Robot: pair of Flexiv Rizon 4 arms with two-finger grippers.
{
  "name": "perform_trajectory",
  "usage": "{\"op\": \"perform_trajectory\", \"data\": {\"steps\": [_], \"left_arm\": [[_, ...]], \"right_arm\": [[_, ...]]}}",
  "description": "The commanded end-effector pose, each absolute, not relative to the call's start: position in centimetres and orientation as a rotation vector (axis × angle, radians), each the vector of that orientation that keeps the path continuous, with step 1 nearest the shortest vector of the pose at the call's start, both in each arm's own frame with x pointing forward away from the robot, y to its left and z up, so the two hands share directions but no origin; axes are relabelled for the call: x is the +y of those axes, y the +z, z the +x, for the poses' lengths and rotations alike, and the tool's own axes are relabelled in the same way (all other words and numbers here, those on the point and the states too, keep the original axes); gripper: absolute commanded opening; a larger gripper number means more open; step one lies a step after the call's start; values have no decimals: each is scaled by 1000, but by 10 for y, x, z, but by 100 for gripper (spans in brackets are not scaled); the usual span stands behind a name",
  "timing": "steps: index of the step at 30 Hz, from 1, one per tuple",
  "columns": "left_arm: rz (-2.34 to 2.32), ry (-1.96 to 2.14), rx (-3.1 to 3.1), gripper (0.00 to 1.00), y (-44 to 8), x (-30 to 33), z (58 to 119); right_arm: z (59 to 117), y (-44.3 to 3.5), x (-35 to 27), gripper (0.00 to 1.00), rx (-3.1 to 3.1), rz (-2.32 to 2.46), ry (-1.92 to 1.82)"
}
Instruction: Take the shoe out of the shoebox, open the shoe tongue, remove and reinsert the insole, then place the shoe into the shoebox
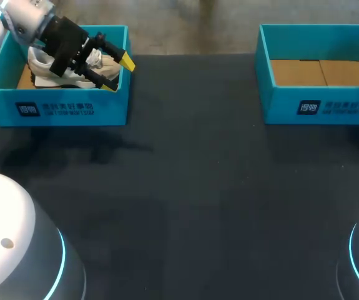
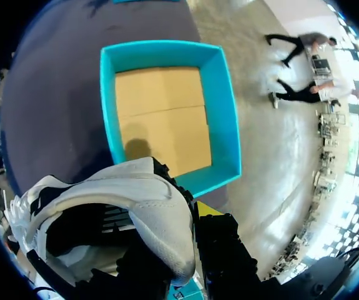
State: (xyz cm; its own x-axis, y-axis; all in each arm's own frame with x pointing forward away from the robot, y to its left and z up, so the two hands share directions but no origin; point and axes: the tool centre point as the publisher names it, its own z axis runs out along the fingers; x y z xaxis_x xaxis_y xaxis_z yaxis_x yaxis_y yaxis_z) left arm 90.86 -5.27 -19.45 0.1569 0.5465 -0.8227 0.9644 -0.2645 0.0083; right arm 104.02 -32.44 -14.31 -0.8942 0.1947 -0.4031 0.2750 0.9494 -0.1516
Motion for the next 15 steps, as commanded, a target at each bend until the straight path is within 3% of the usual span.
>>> {"op": "perform_trajectory", "data": {"steps": [1,6,15], "left_arm": [[1889,-978,1434,100,-194,-53,908],[1889,-978,1434,100,-194,-53,908],[1889,-978,1434,100,-194,-53,908]], "right_arm": [[1045,-145,-331,0,2732,360,-287],[1050,-146,-334,0,2719,536,-273],[1056,-129,-335,0,2365,1549,-185]]}}
